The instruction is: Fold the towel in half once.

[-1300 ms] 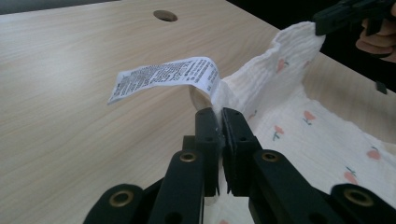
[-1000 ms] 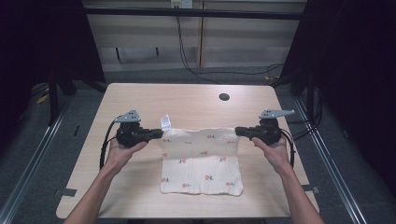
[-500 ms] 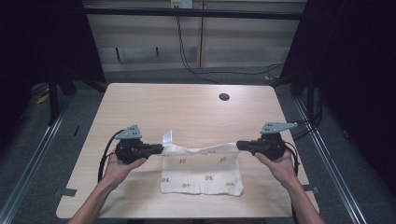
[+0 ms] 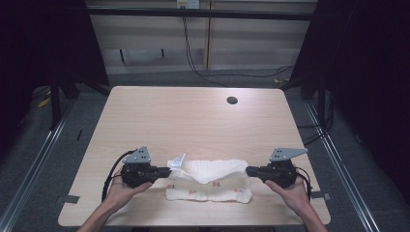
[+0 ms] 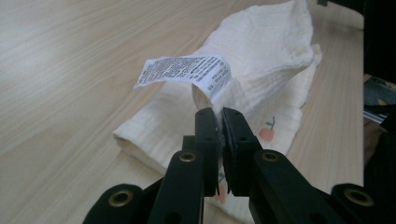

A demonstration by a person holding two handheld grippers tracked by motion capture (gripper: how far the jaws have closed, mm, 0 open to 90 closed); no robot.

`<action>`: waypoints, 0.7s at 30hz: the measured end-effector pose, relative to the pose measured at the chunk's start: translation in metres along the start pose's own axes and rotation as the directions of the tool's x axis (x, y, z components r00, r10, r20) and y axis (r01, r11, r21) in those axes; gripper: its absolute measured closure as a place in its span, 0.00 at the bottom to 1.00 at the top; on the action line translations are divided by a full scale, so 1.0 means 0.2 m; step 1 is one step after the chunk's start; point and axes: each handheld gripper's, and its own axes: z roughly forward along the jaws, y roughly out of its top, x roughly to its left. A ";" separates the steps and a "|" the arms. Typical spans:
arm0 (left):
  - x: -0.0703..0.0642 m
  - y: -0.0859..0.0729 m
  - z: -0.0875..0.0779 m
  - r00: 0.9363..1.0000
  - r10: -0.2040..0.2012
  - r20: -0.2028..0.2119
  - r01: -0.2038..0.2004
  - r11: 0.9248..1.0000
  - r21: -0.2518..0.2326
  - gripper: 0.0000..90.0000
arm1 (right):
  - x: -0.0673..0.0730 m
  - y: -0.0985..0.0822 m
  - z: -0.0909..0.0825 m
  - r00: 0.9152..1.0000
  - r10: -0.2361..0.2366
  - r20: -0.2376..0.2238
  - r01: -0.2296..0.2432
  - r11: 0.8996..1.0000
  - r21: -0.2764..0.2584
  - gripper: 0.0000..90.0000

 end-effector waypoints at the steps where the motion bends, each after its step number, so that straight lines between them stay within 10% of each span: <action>1: 0.00 -0.01 0.01 1.000 0.004 0.002 -0.004 1.000 0.006 0.95 | 0.01 -0.01 0.00 1.000 0.003 -0.005 -0.003 1.000 0.008 0.96; 21: -0.09 -0.13 0.09 0.997 0.028 0.070 -0.038 0.988 0.148 0.89 | 0.10 -0.24 0.08 1.000 -0.020 0.008 0.018 0.981 0.193 0.83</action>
